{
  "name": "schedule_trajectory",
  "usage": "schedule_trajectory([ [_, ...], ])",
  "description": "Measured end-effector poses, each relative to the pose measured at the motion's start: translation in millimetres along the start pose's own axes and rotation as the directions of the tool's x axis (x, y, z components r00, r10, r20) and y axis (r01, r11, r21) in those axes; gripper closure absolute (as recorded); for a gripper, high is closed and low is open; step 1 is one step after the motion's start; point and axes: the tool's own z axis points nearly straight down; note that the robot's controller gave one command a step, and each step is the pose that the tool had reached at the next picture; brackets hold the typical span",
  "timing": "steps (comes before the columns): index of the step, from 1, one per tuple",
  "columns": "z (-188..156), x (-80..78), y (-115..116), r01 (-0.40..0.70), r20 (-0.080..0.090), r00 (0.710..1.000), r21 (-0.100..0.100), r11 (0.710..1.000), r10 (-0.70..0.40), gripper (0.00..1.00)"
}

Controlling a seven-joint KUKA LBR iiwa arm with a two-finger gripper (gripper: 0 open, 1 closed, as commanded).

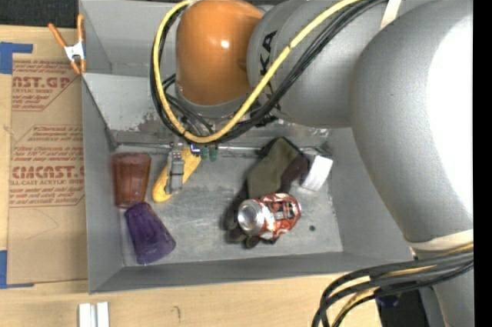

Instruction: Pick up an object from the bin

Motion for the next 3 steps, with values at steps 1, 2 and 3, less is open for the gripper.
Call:
schedule_trajectory([
  [1, -5.3, -1.7, -1.1, -0.002, 0.007, 1.000, -0.001, 1.000, 0.002, 0.00],
  [2, 48.1, 4.3, -33.0, 0.043, 0.013, 0.999, -0.001, 0.999, -0.043, 0.00],
  [3, 99.8, 20.9, -24.6, -0.027, 0.006, 1.000, -0.001, 1.000, 0.027, 1.00],
])
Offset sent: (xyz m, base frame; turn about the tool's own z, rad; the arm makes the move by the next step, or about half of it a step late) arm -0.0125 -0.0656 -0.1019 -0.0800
